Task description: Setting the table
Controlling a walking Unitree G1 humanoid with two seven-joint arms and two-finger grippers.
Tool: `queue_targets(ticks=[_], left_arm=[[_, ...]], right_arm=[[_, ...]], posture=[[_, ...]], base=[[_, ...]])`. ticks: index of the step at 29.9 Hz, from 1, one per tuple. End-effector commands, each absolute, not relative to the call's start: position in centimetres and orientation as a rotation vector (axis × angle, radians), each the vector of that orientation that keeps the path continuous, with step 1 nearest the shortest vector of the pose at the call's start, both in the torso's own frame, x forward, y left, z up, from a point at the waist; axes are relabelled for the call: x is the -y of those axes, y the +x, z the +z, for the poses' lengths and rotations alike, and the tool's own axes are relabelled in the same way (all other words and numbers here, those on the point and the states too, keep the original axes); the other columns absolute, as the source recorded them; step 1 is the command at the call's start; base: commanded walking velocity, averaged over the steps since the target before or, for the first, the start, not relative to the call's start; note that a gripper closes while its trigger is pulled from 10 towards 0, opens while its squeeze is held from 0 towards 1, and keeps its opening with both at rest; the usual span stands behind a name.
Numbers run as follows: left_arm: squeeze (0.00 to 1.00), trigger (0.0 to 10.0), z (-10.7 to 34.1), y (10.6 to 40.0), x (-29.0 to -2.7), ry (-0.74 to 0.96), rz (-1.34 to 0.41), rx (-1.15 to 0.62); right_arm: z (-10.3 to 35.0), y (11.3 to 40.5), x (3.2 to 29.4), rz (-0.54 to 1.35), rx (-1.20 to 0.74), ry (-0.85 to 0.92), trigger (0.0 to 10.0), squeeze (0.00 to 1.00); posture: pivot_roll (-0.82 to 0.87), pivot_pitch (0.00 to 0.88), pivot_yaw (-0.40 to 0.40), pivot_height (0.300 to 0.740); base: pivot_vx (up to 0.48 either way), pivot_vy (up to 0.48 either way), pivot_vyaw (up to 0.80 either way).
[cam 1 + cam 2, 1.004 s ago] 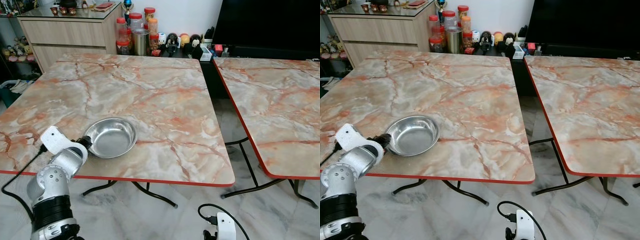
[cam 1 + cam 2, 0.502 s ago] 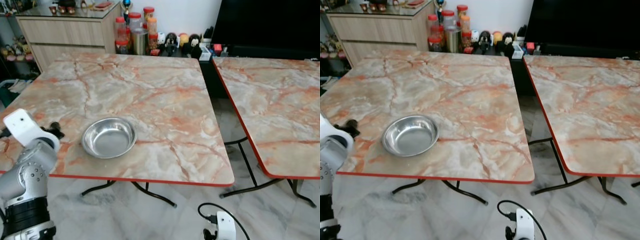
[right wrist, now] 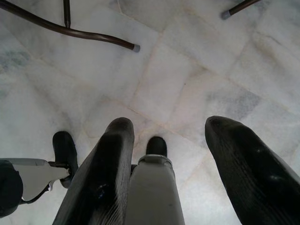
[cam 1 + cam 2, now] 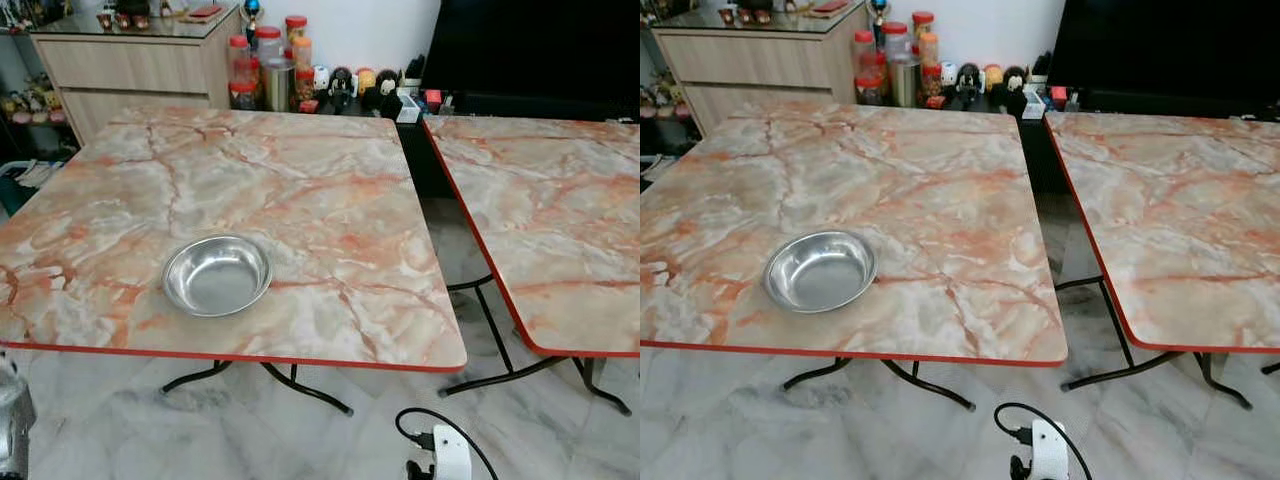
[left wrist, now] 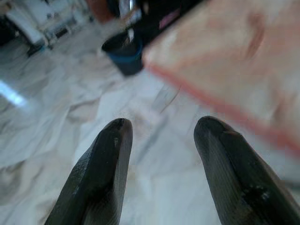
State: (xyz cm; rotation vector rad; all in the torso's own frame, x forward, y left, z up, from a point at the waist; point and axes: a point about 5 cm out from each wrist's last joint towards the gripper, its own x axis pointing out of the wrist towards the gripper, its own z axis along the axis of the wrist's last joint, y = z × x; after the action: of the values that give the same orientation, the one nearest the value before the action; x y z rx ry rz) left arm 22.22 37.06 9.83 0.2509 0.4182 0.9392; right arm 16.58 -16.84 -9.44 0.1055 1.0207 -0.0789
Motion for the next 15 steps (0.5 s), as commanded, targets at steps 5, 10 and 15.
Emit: queue_targets(ticks=[5, 10, 15], left_arm=[[0.00, 10.0, 2.0, 20.7, -34.5, 0.186, 0.682, -0.715], [0.00, 10.0, -1.8, 20.3, -30.6, 0.141, 0.471, -0.818], [0.00, 10.0, -3.2, 20.6, -28.3, 0.131, 0.384, -0.854]], right_arm=[[-9.3, 16.8, 16.8, -0.108, -1.005, 0.129, 10.0, 0.00], [-9.4, 16.6, 16.7, -0.111, -1.009, 0.133, 10.0, 0.00], [-9.5, 16.5, 16.7, -0.112, -1.011, 0.133, 10.0, 0.00]], posture=[[0.09, 0.000, -0.015, 0.740], [0.08, 0.000, -0.009, 0.740], [0.08, 0.000, -0.010, 0.740]], base=[[0.000, 0.000, 0.00], [0.000, 0.000, 0.00], [0.000, 0.000, 0.00]])
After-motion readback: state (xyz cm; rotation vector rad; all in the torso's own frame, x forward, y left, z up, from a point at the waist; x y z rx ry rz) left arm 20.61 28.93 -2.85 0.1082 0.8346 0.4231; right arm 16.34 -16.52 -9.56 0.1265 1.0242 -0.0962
